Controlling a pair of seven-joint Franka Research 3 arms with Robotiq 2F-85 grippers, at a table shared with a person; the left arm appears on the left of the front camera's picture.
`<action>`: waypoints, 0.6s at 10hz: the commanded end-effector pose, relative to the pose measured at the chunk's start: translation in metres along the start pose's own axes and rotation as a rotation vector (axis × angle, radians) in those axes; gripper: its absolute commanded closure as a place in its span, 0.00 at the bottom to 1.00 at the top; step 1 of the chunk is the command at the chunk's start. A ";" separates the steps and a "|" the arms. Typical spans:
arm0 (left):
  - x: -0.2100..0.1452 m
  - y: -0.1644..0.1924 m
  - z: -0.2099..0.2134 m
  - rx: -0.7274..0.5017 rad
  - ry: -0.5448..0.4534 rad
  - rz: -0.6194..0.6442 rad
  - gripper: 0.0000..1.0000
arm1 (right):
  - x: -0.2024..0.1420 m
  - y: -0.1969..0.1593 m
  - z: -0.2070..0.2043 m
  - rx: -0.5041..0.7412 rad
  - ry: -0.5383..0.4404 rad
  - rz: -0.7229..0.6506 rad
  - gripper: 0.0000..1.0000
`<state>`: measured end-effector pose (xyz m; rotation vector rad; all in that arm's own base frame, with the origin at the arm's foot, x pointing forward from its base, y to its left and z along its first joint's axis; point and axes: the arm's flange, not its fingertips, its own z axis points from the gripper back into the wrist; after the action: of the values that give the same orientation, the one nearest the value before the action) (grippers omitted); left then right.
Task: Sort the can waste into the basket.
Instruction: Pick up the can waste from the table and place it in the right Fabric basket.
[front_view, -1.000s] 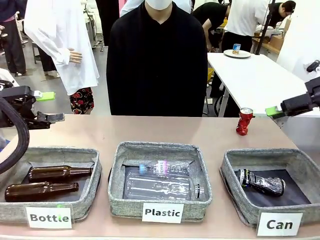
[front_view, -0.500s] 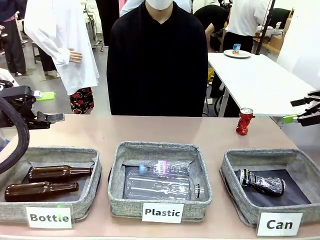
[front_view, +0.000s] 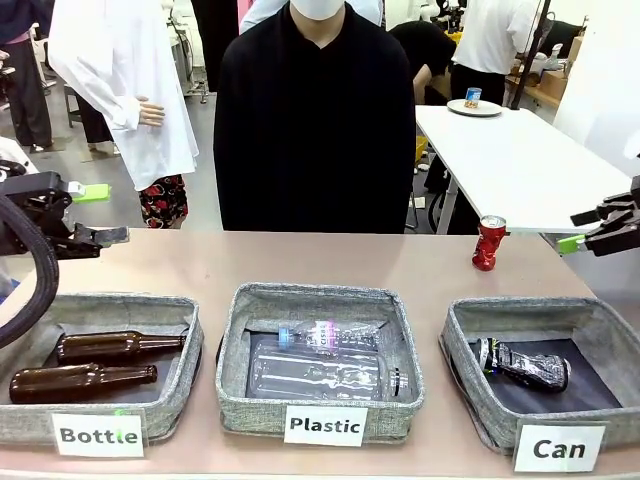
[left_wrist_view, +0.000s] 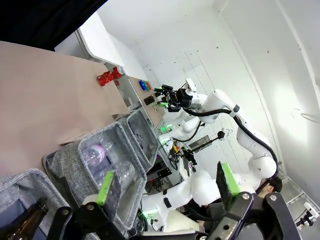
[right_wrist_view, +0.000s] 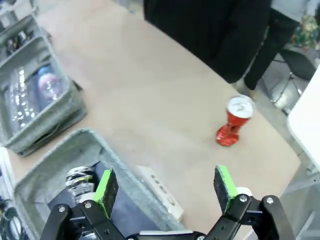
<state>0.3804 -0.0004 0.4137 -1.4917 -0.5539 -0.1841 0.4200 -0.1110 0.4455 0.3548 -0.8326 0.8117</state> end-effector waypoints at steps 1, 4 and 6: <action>0.001 -0.002 0.000 -0.003 -0.007 0.010 0.00 | 0.000 -0.078 -0.004 -0.028 -0.087 -0.117 0.00; 0.001 -0.002 0.000 -0.003 -0.007 0.010 0.00 | -0.026 -0.163 -0.025 0.059 -0.097 -0.002 0.00; 0.001 -0.002 0.000 -0.003 -0.007 0.010 0.00 | -0.041 -0.194 -0.045 0.028 -0.137 0.108 0.00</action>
<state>0.3803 -0.0004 0.4136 -1.4917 -0.5537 -0.1837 0.5601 -0.2276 0.3934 0.4130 -0.9012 0.8458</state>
